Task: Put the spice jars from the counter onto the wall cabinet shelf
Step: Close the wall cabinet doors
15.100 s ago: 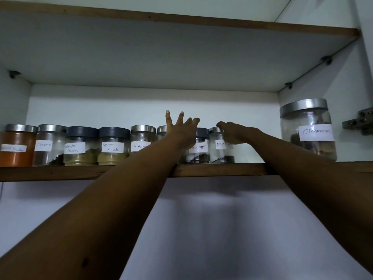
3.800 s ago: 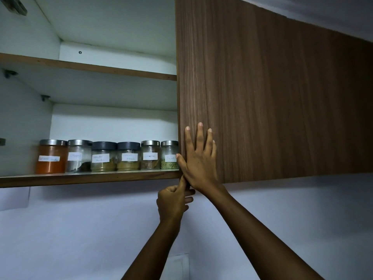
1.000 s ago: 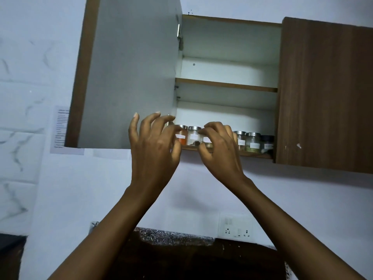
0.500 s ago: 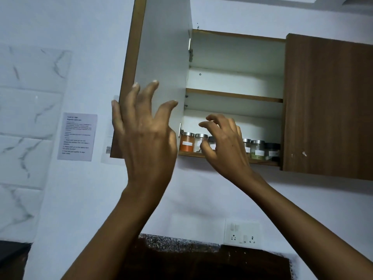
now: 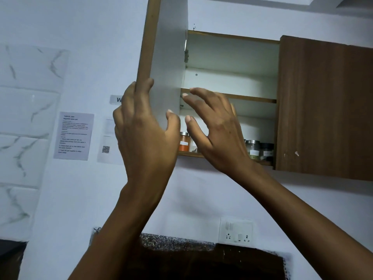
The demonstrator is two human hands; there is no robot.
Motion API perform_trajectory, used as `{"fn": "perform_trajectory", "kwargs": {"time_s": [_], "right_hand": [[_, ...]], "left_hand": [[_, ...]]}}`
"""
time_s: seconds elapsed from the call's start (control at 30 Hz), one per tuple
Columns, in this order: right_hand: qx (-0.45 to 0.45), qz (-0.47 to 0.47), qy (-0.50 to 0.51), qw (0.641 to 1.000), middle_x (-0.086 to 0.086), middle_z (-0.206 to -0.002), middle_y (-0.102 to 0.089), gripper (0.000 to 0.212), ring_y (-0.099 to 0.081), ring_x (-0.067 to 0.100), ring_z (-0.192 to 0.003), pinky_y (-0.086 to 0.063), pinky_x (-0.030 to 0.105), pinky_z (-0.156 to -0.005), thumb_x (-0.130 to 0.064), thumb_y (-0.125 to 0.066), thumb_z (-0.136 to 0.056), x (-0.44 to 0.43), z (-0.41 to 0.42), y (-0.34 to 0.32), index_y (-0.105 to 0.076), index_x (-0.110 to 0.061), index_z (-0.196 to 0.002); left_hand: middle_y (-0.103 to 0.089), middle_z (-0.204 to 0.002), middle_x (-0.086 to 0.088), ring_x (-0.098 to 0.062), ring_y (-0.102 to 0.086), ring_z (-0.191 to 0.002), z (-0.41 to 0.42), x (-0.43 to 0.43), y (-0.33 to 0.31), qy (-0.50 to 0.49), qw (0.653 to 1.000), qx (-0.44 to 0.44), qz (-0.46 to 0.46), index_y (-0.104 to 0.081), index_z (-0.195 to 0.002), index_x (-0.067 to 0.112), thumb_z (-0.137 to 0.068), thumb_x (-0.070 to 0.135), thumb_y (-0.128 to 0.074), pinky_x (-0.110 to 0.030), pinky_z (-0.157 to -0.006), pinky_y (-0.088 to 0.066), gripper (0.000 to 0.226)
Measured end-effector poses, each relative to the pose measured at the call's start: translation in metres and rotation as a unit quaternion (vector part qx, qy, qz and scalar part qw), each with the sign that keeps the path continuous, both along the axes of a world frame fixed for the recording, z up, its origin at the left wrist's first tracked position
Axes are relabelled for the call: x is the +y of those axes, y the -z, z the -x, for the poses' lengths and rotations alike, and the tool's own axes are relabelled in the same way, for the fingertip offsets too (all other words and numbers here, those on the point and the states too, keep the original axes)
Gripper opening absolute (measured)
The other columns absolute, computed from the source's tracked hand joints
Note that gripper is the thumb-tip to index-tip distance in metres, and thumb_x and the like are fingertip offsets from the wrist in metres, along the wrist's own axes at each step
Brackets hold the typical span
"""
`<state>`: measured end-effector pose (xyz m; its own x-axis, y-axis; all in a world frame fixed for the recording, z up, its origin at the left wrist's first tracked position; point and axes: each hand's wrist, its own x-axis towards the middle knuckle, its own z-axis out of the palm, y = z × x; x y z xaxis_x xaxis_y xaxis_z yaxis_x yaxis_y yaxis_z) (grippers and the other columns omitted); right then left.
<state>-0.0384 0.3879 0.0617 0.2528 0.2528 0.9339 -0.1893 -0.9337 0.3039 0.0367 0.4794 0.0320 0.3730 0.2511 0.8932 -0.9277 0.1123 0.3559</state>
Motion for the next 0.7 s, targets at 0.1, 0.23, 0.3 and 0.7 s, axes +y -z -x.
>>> {"fn": "perform_trajectory", "kwargs": {"time_s": [0.1,0.23,0.3,0.7], "right_hand": [[-0.005,0.018,-0.014,1.000,0.009,-0.136,-0.053,0.043,-0.049,0.025,-0.122,-0.039,0.043,-0.097,-0.027,-0.038,-0.092,0.003,0.009,-0.001,-0.057,-0.010,-0.127],[-0.011,-0.013,-0.061,0.998,0.007,-0.139,-0.049,0.046,-0.045,0.023,-0.126,-0.037,0.044,-0.101,-0.029,-0.033,-0.093,-0.005,0.023,-0.003,-0.054,-0.012,-0.130],[-0.016,-0.035,-0.071,0.997,0.005,-0.141,-0.048,0.042,-0.043,0.020,-0.128,-0.036,0.043,-0.103,-0.027,-0.037,-0.095,-0.013,0.030,-0.004,-0.052,-0.014,-0.131],[-0.079,-0.085,-0.034,0.993,0.000,-0.141,-0.046,0.036,-0.040,0.016,-0.130,-0.031,0.031,-0.105,-0.027,-0.045,-0.091,-0.055,0.060,-0.004,-0.059,-0.015,-0.123]], "left_hand": [[-0.047,-0.138,0.001,-0.019,-0.042,-0.124,0.019,-0.010,0.000,0.041,0.999,-0.022,0.012,-0.046,-0.134,0.021,-0.088,0.022,-0.050,-0.030,-0.100,-0.035,0.047],[-0.053,-0.131,0.005,-0.017,-0.051,-0.118,0.037,-0.024,-0.001,0.141,0.989,-0.045,0.024,-0.050,-0.130,0.022,-0.085,0.026,-0.041,-0.039,-0.095,-0.047,0.046],[-0.056,-0.128,0.006,-0.016,-0.054,-0.115,0.043,-0.033,-0.001,0.178,0.981,-0.060,0.035,-0.053,-0.128,0.021,-0.086,0.025,-0.040,-0.043,-0.090,-0.050,0.044],[-0.054,-0.136,-0.001,-0.009,-0.048,-0.126,0.047,-0.105,0.018,0.199,0.971,-0.131,0.016,-0.050,-0.134,0.010,-0.090,0.021,-0.047,-0.025,-0.104,-0.042,0.045]]}}
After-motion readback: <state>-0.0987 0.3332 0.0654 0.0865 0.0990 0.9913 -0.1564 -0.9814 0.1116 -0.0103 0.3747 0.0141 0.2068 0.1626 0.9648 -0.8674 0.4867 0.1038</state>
